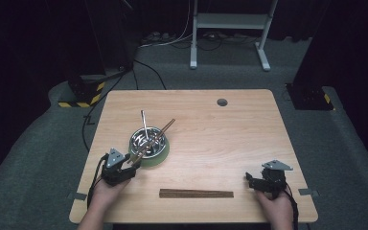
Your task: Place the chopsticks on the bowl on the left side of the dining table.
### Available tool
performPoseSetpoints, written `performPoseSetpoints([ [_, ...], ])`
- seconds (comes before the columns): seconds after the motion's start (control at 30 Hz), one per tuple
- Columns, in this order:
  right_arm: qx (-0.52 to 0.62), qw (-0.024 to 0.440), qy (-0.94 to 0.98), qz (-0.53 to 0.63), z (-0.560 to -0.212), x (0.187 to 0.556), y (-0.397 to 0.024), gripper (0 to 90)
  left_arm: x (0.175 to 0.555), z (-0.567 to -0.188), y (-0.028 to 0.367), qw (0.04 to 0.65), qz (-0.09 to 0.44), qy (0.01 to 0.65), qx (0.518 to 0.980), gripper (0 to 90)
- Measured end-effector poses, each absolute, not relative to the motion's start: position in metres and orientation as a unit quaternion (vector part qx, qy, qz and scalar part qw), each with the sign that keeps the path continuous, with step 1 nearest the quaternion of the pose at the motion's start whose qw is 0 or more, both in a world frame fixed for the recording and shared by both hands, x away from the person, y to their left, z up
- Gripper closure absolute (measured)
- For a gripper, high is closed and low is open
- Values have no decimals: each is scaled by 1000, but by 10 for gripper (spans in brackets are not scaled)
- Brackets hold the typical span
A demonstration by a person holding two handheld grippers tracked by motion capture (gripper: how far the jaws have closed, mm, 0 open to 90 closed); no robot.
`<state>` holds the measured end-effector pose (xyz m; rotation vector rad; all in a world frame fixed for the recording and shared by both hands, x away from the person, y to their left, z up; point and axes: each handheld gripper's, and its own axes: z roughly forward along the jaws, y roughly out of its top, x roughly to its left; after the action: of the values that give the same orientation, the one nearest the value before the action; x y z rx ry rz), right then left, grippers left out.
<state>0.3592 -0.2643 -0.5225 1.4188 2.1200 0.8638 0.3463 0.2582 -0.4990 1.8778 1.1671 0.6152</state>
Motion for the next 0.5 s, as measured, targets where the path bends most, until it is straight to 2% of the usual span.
performPoseSetpoints([
  [0.03,514,222,767,313,-523,359,-264,146,345,-500,259,412,246,462,746,518],
  [0.27,513,223,768,313,-523,359,-264,146,340,-500,261,421,247,458,742,686],
  [0.5,513,223,768,313,-523,359,-264,146,337,-497,261,430,250,455,738,762],
])
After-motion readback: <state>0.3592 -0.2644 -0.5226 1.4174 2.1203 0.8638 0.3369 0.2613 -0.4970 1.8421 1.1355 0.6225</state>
